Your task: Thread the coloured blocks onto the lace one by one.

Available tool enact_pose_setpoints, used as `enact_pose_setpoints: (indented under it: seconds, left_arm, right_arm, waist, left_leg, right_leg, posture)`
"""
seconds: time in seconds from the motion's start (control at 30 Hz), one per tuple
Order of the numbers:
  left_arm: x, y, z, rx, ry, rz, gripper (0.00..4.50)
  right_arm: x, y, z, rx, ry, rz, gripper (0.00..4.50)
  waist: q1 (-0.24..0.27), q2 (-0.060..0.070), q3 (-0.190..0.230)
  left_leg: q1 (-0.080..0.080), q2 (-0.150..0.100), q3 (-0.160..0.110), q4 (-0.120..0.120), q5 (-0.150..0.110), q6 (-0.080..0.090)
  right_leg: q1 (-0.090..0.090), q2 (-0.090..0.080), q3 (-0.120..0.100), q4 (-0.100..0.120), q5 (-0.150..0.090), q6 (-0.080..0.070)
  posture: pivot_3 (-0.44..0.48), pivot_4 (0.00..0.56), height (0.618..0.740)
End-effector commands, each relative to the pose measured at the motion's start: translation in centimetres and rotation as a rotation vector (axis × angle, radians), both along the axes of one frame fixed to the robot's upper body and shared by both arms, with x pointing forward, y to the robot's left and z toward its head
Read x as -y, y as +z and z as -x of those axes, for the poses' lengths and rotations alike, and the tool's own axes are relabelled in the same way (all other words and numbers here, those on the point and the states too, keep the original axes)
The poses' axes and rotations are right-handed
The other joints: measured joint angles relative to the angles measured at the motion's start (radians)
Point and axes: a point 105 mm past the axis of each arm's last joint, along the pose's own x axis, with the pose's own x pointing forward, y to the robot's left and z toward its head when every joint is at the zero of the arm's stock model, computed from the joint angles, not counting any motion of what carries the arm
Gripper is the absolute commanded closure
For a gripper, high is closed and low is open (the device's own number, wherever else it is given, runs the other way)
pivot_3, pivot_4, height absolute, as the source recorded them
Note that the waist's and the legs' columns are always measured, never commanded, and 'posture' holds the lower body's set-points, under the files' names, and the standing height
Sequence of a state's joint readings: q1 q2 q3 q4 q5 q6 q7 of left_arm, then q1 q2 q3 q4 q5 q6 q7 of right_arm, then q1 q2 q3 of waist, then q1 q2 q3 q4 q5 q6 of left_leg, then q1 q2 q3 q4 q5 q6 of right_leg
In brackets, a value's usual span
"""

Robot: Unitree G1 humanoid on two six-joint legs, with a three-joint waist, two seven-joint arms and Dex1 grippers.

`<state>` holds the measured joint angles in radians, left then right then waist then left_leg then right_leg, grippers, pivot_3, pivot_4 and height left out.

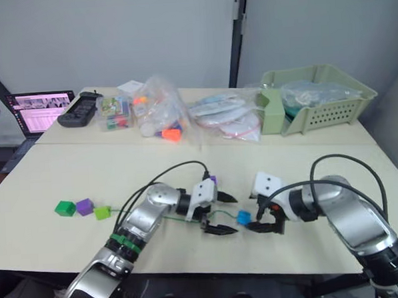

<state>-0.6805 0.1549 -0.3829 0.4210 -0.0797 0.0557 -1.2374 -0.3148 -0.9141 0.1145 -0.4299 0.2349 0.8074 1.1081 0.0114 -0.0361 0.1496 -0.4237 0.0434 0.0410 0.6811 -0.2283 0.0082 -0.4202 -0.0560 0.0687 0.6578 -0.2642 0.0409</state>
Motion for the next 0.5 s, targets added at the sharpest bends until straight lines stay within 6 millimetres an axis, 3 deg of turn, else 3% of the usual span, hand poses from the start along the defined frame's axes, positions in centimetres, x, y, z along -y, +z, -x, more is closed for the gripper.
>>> enact_pose_setpoints:
  seconds: [0.03, 0.5]
  left_arm:
    - [1.5, 0.1, 0.0, 0.049, -0.046, -0.036, 0.00]
    - [3.4, -1.2, -0.2, 0.046, -0.090, -0.069, 0.00]
  right_arm:
    - [0.8, 0.6, 1.5, 0.006, -0.078, -0.020, 0.04]
    - [1.6, -0.3, 2.6, 0.026, -0.210, -0.024, 0.04]
  waist:
    - [0.006, 0.000, 0.000]
    - [-0.003, 0.000, 0.000]
  left_leg:
    - [0.000, 0.000, -0.001, 0.000, 0.000, 0.000]
    - [0.000, -0.001, -0.001, 0.000, 0.000, 0.000]
  right_leg:
    - [0.000, 0.000, 0.000, 0.000, 0.000, 0.000]
    - [0.001, 0.000, 0.000, -0.001, 0.000, 0.001]
  posture:
    - [0.000, 0.150, 0.732]
    - [0.000, 0.150, 0.732]
